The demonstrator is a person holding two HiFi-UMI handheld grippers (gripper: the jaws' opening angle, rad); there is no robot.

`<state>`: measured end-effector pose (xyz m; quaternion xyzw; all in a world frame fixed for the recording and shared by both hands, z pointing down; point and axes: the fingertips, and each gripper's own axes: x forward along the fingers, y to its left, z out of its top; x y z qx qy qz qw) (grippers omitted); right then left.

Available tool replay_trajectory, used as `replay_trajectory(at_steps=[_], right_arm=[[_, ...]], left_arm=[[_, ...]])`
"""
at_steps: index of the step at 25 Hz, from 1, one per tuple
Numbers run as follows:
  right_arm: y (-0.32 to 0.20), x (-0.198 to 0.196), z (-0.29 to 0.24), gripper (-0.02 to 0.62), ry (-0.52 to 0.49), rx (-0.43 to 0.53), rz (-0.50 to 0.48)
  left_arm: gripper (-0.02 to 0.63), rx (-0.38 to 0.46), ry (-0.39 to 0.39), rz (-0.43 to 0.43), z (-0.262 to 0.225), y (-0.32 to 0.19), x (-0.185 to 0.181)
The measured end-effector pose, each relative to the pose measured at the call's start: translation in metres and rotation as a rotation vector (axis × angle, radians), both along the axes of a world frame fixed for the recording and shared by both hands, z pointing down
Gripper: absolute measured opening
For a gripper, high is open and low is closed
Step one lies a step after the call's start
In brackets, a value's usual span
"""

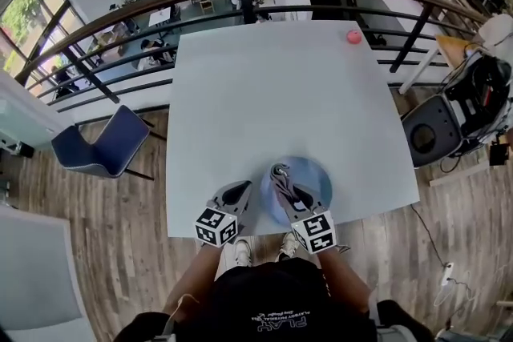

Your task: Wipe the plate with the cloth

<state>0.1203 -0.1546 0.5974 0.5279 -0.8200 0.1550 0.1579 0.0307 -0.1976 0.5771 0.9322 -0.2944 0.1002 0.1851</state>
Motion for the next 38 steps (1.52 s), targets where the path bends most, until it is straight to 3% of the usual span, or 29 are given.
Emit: replay_trajectory(at_steps=[9, 14, 23, 38], right_arm=[[-0.015, 0.009, 0.060, 0.118, 0.025, -0.178, -0.125], [-0.018, 0.005, 0.087, 0.118, 0.053, -0.274, -0.179], [-0.022, -0.007, 0.106, 0.118, 0.087, -0.370, -0.164], [-0.036, -0.014, 0.129, 0.118, 0.119, -0.436, -0.254]], left_arm=[[0.012, -0.015, -0.104, -0.136, 0.028, -0.016, -0.003], [0.012, -0.044, -0.117, -0.198, 0.039, -0.016, -0.019], [0.012, -0.073, -0.121, -0.176, 0.051, -0.020, -0.032], [0.012, -0.127, -0.103, -0.203, 0.064, -0.023, -0.040]])
